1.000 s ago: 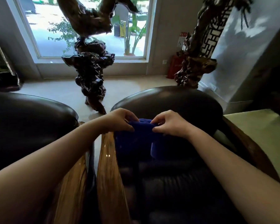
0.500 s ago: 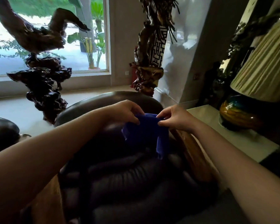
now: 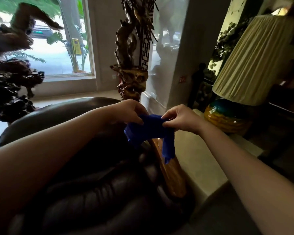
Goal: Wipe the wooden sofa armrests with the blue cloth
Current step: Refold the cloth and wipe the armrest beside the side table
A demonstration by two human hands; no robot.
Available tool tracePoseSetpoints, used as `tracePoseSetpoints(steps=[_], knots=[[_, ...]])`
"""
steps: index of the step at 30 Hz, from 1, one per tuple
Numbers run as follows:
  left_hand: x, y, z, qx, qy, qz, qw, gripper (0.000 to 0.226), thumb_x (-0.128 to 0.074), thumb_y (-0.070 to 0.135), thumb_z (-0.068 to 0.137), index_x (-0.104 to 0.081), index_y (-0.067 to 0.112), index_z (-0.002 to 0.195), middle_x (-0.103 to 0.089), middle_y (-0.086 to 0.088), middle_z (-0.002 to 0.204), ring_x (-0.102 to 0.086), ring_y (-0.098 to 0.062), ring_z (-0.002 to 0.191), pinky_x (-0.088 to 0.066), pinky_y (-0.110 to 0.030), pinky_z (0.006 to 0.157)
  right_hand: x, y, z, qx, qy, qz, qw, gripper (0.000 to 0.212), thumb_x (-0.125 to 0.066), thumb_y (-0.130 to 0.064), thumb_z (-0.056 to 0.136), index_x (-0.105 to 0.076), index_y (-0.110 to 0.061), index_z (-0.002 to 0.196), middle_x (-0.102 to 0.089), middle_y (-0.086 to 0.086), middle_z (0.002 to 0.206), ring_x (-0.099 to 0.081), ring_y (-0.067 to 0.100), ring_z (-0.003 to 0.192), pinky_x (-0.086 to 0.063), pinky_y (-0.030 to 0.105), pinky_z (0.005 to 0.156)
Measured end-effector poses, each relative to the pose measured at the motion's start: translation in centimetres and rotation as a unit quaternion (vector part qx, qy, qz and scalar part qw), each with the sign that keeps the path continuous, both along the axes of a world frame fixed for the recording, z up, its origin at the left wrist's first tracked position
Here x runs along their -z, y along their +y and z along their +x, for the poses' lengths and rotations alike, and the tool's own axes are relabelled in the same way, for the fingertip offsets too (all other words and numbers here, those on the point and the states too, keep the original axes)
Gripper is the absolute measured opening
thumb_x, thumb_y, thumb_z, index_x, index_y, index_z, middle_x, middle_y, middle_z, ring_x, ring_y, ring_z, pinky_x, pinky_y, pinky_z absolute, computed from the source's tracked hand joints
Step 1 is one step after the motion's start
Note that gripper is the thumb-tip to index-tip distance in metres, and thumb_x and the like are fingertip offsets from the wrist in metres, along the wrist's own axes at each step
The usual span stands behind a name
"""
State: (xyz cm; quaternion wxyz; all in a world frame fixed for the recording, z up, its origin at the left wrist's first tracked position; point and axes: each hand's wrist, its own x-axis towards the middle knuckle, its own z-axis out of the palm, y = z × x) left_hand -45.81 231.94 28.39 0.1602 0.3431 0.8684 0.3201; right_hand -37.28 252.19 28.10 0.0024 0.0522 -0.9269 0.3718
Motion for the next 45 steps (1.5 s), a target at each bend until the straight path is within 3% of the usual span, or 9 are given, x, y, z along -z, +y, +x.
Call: tracePoseSetpoints(steps=[10, 15, 20, 22, 28, 30, 33, 39, 45], knots=[[5.8, 15.8, -9.7, -0.019, -0.049, 0.022, 0.998, 0.032, -0.069, 0.004, 0.074, -0.067, 0.020, 0.103, -0.063, 0.012, 0.087, -0.062, -0.005, 0.082, -0.050, -0.014, 0.066, 4.2, 15.3, -10.4, 0.020, -0.045, 0.026, 0.998, 0.020, -0.067, -0.006, 0.076, -0.070, -0.011, 0.095, -0.070, 0.005, 0.089, -0.067, 0.016, 0.081, -0.057, 0.024, 0.062], [9.3, 21.7, -13.0, -0.064, -0.055, 0.015, 0.996, 0.035, -0.068, 0.002, 0.072, -0.068, 0.014, 0.104, -0.069, -0.008, 0.103, -0.065, -0.022, 0.094, -0.055, -0.036, 0.086, 7.9, 21.6, -15.2, 0.015, -0.072, 0.021, 0.997, 0.022, -0.067, -0.007, 0.076, -0.069, -0.011, 0.098, -0.071, 0.007, 0.093, -0.067, 0.017, 0.082, -0.058, 0.026, 0.066], [14.3, 25.5, -14.2, -0.134, -0.094, 0.005, 0.986, 0.035, -0.068, -0.002, 0.072, -0.067, 0.008, 0.106, -0.070, -0.013, 0.104, -0.064, -0.019, 0.088, -0.052, -0.021, 0.076, 13.0, 25.5, -19.6, -0.040, -0.110, 0.045, 0.992, 0.021, -0.068, -0.010, 0.073, -0.072, -0.015, 0.093, -0.067, -0.004, 0.081, -0.061, 0.004, 0.069, -0.048, 0.014, 0.052], [16.3, 26.5, -13.8, -0.182, -0.116, 0.014, 0.976, 0.035, -0.068, -0.001, 0.073, -0.066, 0.008, 0.107, -0.068, -0.014, 0.105, -0.063, -0.019, 0.089, -0.052, -0.026, 0.079, 14.8, 26.5, -21.0, -0.076, -0.122, 0.052, 0.988, 0.021, -0.068, -0.011, 0.073, -0.072, -0.016, 0.093, -0.066, -0.007, 0.078, -0.061, 0.001, 0.067, -0.045, 0.011, 0.050], [22.1, 28.4, -13.4, -0.263, -0.148, 0.039, 0.953, 0.035, -0.066, 0.002, 0.076, -0.065, 0.012, 0.109, -0.068, -0.011, 0.104, -0.065, -0.023, 0.096, -0.055, -0.034, 0.084, 20.2, 28.4, -24.1, -0.146, -0.143, 0.064, 0.977, 0.019, -0.069, -0.014, 0.074, -0.071, -0.019, 0.093, -0.068, -0.005, 0.084, -0.064, 0.008, 0.078, -0.053, 0.023, 0.068], [24.8, 29.0, -13.5, -0.279, -0.148, 0.035, 0.948, 0.034, -0.066, 0.001, 0.074, -0.066, 0.011, 0.106, -0.068, -0.010, 0.100, -0.065, -0.022, 0.093, -0.055, -0.030, 0.082, 22.6, 28.6, -24.7, -0.152, -0.153, 0.077, 0.973, 0.020, -0.070, -0.014, 0.074, -0.072, -0.017, 0.094, -0.069, -0.001, 0.088, -0.064, 0.010, 0.080, -0.053, 0.025, 0.070], [29.9, 29.7, -14.0, -0.296, -0.142, 0.009, 0.945, 0.033, -0.067, 0.004, 0.072, -0.067, 0.016, 0.103, -0.063, 0.001, 0.093, -0.060, -0.011, 0.081, -0.047, -0.009, 0.064, 27.6, 28.7, -25.7, -0.154, -0.167, 0.107, 0.968, 0.020, -0.069, -0.015, 0.073, -0.072, -0.017, 0.093, -0.071, 0.002, 0.094, -0.064, 0.012, 0.082, -0.053, 0.026, 0.072], [40.6, 30.1, -16.6, -0.293, -0.149, 0.011, 0.944, 0.033, -0.065, 0.008, 0.077, -0.062, 0.024, 0.105, -0.053, 0.006, 0.110, -0.055, -0.009, 0.101, -0.048, -0.020, 0.083, 38.4, 28.9, -28.0, -0.136, -0.147, 0.131, 0.971, 0.019, -0.067, -0.014, 0.076, -0.069, -0.018, 0.094, -0.068, 0.002, 0.101, -0.055, 0.008, 0.079, -0.041, 0.019, 0.068], [48.8, 30.7, -16.7, -0.310, -0.103, 0.010, 0.945, 0.039, -0.065, 0.018, 0.081, -0.057, 0.025, 0.118, -0.050, 0.005, 0.125, -0.045, -0.008, 0.118, -0.037, -0.024, 0.101, 47.1, 28.7, -27.4, -0.152, -0.095, 0.147, 0.973, 0.034, -0.060, -0.027, 0.084, -0.057, -0.023, 0.117, -0.057, -0.001, 0.119, -0.055, 0.016, 0.107, -0.046, 0.027, 0.084]])
